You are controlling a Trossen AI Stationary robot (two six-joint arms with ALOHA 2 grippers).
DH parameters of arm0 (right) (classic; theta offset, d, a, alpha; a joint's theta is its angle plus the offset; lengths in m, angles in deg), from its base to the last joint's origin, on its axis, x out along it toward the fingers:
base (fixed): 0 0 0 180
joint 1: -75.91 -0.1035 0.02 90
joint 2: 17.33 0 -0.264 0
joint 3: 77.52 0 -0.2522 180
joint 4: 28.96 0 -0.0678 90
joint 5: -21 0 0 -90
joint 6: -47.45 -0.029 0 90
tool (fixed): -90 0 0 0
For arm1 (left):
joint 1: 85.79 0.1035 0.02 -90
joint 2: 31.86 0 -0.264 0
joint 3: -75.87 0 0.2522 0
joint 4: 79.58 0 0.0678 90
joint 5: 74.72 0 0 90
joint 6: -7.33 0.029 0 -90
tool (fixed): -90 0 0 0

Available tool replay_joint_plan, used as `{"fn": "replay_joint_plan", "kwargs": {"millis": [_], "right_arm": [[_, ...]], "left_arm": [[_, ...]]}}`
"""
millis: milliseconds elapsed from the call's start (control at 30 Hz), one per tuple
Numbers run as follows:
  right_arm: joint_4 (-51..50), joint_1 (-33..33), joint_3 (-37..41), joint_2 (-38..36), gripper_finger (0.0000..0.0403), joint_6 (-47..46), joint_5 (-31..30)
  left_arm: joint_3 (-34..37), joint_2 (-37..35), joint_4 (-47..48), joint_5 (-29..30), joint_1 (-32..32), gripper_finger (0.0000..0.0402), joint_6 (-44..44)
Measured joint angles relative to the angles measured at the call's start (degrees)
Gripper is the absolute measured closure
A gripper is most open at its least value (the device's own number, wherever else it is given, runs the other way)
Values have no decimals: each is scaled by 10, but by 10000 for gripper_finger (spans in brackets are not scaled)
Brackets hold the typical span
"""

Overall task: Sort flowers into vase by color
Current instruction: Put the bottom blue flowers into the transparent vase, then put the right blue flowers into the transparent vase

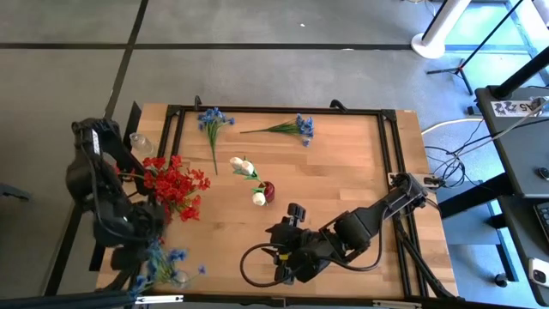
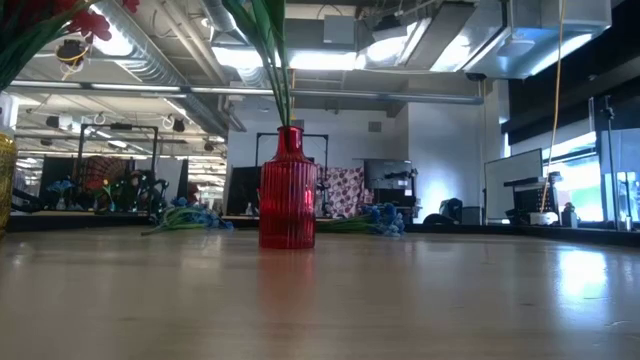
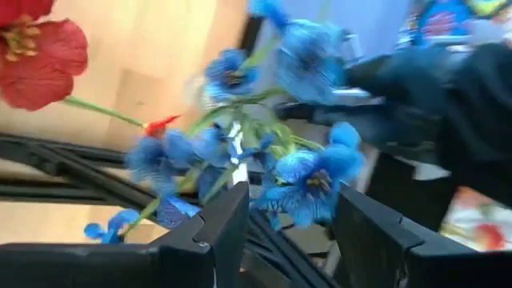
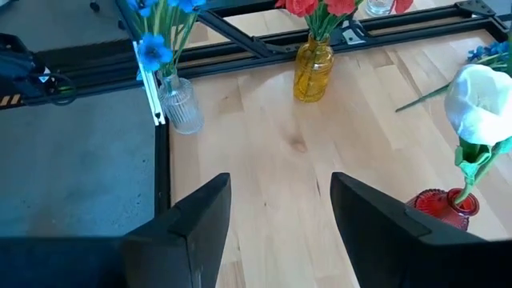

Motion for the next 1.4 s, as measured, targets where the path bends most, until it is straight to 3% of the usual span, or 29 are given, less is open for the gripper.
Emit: {"fn": "replay_joint_plan", "kwargs": {"millis": [133,300,433,600,733,867,1067,1233,1400], "right_arm": [[1,1,0,0,189,0,-20],[-3,23,0,-27,189,4,-39],[-24,55,-2,-82,189,0,-73],[-115,125,-1,-121,189,-34,-81],[-194,222,-2,-133,189,-76,-60],[-194,334,22,-121,189,-92,38],[-129,471,114,-86,189,-118,133],[-24,551,208,-50,189,-241,199],[37,604,290,-17,189,-426,271]], "left_arm": [[-36,-28,1,72,-1,237,-2],[-75,-50,-11,269,0,245,14],[-80,-51,-60,409,0,246,80],[-80,-36,-87,586,12,246,119],[-80,-26,-76,673,21,246,121],[-79,-20,-44,728,43,246,121],[-79,-20,-6,730,104,246,121],[-79,-22,78,701,172,246,129],[-79,-23,111,695,245,246,168]]}}
